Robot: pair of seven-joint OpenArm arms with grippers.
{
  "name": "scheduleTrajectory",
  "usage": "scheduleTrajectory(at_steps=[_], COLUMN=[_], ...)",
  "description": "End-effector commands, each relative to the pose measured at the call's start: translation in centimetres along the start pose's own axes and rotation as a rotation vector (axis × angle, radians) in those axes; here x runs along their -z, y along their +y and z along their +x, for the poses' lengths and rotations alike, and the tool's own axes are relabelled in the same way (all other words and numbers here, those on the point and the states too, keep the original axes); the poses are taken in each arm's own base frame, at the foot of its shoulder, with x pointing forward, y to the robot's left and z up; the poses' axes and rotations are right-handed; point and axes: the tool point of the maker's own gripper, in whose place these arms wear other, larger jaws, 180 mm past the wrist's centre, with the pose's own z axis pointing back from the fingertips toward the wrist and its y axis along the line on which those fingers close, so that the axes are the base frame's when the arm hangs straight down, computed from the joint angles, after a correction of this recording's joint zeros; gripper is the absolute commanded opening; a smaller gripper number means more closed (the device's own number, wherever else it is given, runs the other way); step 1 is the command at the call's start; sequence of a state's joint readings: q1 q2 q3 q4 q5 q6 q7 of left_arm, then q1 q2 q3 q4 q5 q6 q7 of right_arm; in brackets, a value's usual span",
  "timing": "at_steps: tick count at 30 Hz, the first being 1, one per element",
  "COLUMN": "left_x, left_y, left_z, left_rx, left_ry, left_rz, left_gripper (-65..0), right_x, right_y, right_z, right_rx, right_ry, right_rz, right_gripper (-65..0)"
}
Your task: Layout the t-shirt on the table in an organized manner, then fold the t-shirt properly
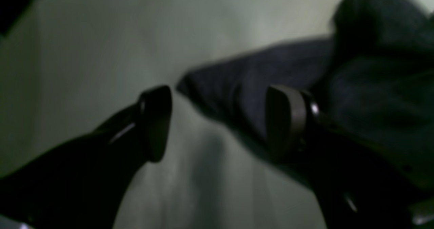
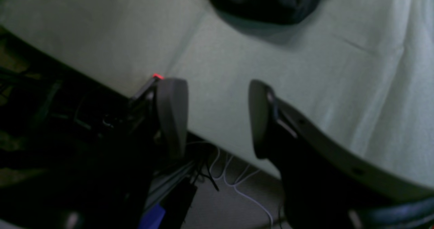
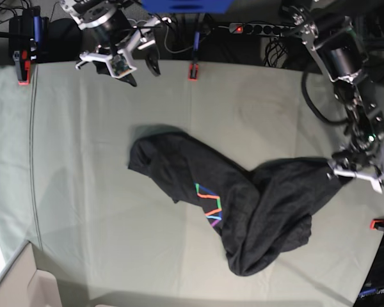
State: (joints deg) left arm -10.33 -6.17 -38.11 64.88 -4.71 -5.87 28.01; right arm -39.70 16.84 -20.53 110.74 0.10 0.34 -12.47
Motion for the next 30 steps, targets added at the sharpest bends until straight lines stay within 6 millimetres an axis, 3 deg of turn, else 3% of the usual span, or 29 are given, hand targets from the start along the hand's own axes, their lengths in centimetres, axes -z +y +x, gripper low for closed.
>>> scheduleTrajectory(at_steps=[1, 7, 12, 15, 19, 21, 26, 30], left_x=[0.2, 1.5, 2.8, 3.2, 2.9, 1.8, -4.0, -7.4], left_y=[-0.1, 0.5, 1.3, 2.9, 3.3, 3.9, 6.8, 8.6], left_z=[2.1, -0.7, -0.9, -0.8, 0.6, 2.2, 4.5, 5.0], left_rx=[-0.004, -0.016, -0.033, -0.029, -0.024, -0.022, -0.101, -0.161], left_ry=[-0.073, -0.078, -0.081, -0.076, -0.114, -0.156, -0.228, -0.247], left_rz=[-0.005, 0.009, 0.020, 0.043, 0.048, 0.058, 0.090, 0.073], left_gripper=[-23.1, -23.3, -24.5, -38.3, -63.7, -65.0, -64.9, -64.9], right_x=[-0.3, -0.4, -0.3, -0.1, 0.8, 1.3, 3.2, 5.7], right_y=[0.1, 0.0, -1.0, -2.0, -2.9, -3.1, -3.9, -3.6], right_z=[0.9, 0.8, 0.9, 1.3, 2.6, 3.7, 6.3, 6.4], right_rx=[0.002, -0.003, -0.007, -0.010, -0.027, -0.035, -0.048, -0.072], right_ry=[-0.035, -0.034, -0.036, -0.048, -0.080, -0.109, -0.177, -0.171], right_rz=[0.005, 0.004, -0.022, -0.050, -0.063, -0.067, -0.078, -0.055], right_gripper=[-35.2, -35.2, -35.2, -35.0, -30.1, -26.7, -21.9, -21.6])
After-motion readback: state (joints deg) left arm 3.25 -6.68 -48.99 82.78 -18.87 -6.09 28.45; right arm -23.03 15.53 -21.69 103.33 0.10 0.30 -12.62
